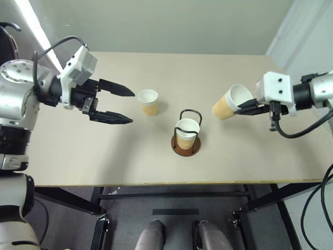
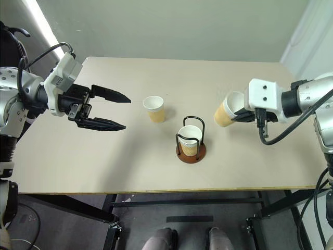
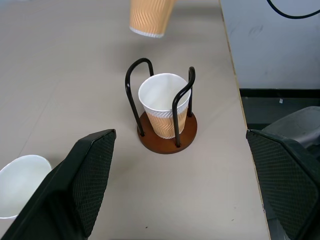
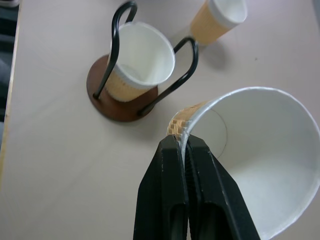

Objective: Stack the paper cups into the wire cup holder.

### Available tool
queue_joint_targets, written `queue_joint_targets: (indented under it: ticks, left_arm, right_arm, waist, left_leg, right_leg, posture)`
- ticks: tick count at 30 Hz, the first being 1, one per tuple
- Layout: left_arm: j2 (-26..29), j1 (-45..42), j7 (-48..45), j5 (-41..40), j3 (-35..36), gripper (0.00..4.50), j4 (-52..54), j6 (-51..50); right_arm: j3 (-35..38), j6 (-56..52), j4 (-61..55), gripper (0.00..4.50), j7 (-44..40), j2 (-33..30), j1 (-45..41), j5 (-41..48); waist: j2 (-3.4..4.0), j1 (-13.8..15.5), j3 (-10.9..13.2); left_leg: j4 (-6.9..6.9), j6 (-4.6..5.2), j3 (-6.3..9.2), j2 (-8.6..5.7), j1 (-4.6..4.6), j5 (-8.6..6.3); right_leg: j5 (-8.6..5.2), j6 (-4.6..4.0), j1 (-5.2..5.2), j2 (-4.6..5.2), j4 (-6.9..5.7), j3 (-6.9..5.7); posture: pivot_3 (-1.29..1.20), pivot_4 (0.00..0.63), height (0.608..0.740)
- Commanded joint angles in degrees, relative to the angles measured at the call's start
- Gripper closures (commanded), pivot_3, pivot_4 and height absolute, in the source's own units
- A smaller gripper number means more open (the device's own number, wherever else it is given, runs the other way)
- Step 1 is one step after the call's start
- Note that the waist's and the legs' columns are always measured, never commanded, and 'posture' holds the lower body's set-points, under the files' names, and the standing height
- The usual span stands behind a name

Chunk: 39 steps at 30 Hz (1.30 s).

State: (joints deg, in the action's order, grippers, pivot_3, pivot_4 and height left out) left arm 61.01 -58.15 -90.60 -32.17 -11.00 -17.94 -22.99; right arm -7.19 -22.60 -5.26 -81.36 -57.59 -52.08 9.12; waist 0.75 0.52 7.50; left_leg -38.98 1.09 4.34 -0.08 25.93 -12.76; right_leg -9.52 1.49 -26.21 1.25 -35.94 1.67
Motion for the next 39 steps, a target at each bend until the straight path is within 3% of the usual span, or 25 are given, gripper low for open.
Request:
queue_joint_targets:
  ticks: [1, 9, 16, 26, 39]
  left_arm:
    - [0.79, -1.14, -1.90, -0.20, 1.65, 0.00, 1.12, -0.33]
    - [-0.02, -1.50, -1.90, 0.14, 1.00, 0.00, 1.22, -0.41]
    - [-0.27, -1.61, -1.90, 0.34, 1.08, 0.00, 1.58, -0.72]
    - [-0.08, -1.26, -1.90, 0.51, 1.57, 0.00, 2.19, -1.26]
    - [-0.89, -2.04, -1.90, 1.14, 1.37, 0.00, 1.76, -1.19]
  right_arm:
    - [2.55, -2.15, -3.48, 4.48, 1.00, 0.27, -3.27, 2.89]
    - [-0.70, -7.61, -10.26, 4.48, 2.89, 6.40, -5.41, 7.57]
    - [-4.78, -4.80, -7.45, 4.48, 3.36, 10.14, -5.87, 5.03]
    - [-8.26, 1.92, -1.77, 4.48, 2.62, 11.50, -5.25, 0.38]
    - [-9.45, 2.45, -2.71, 4.48, 1.27, 11.80, -3.67, 0.05]
  waist:
    - [0.00, 0.00, 0.00]
    - [0.00, -0.11, 0.00]
    - [0.00, -0.12, 0.00]
    - [0.00, -0.12, 0.00]
    - [0.00, -0.12, 0.00]
  left_leg:
    - [0.00, 0.00, 0.00, 0.00, 0.00, 0.00]
    - [0.00, -0.02, 0.00, 0.00, 0.01, 0.02]
    - [-0.01, -0.02, 0.00, 0.00, 0.01, 0.02]
    - [-0.01, -0.03, 0.01, 0.01, 0.02, 0.02]
    - [-0.01, -0.03, 0.01, 0.01, 0.02, 0.02]
  right_leg:
    - [0.00, 0.00, -0.02, 0.00, -0.02, 0.01]
    - [-0.01, -0.01, -0.05, -0.02, -0.04, 0.00]
    - [-0.01, -0.01, -0.07, -0.02, -0.07, 0.00]
    - [0.00, -0.02, -0.08, -0.02, -0.06, 0.00]
    - [0.00, -0.02, -0.08, -0.02, -0.07, 0.00]
  posture:
    - [0.00, 0.150, 0.740]
    - [0.00, 0.150, 0.740]
    - [0.00, 0.150, 0.740]
    - [0.00, 0.150, 0.740]
    - [0.00, 0.150, 0.740]
